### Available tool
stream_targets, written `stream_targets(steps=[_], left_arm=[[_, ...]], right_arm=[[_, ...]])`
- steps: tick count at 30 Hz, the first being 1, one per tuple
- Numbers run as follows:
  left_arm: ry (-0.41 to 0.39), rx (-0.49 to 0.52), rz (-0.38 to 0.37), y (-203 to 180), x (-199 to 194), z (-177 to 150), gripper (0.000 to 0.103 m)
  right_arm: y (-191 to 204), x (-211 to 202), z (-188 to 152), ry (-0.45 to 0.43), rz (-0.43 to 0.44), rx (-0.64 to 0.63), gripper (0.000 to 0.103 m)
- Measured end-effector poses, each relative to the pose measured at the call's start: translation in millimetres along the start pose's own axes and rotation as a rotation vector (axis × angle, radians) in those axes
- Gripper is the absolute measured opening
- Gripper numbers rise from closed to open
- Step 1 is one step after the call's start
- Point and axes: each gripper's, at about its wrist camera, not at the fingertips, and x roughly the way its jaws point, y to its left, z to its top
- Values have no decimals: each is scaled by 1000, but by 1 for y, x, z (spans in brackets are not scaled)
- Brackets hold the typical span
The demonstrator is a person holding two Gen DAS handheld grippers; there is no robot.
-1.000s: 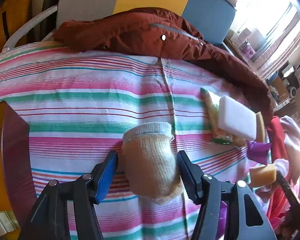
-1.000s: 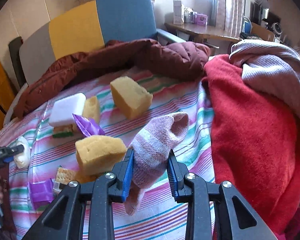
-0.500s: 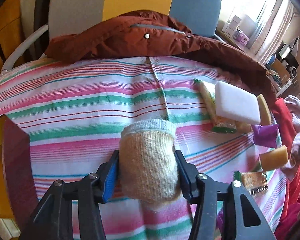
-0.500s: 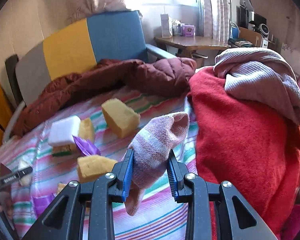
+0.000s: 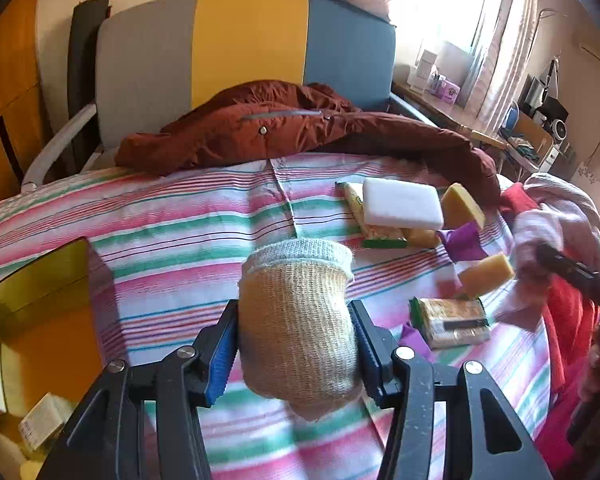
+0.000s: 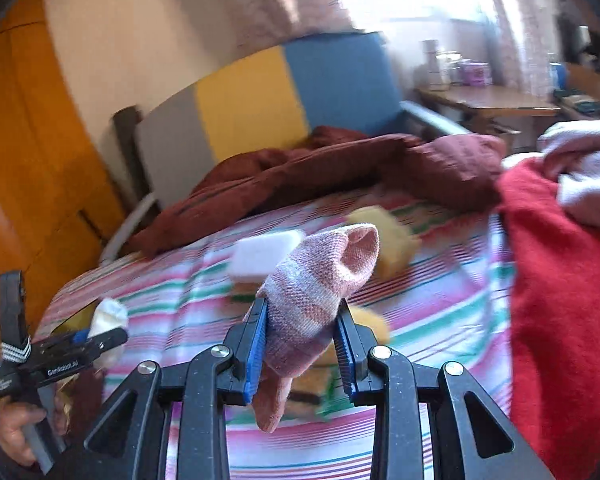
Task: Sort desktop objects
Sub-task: 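Carry both socks to the gold tray and open both tools to drop them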
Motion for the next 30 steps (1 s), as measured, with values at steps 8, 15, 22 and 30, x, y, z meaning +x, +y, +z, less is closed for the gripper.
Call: stream_targets(steps=[8,15,22,30], left_arm=[[-34,-32,36,21,-42,-22,53],[-60,-106,74,57,-72,-45,53],[-111,-198,130,110,-108,-64,53],[-129,-344,215,182,-134,-95,53]], right_arm=[[41,12,-14,84,147,-69,32],[90,19,-30,158,212,-135,34],[168,27,-47,201,342,-197,34],[265,35,-73,251,492,-283,34]])
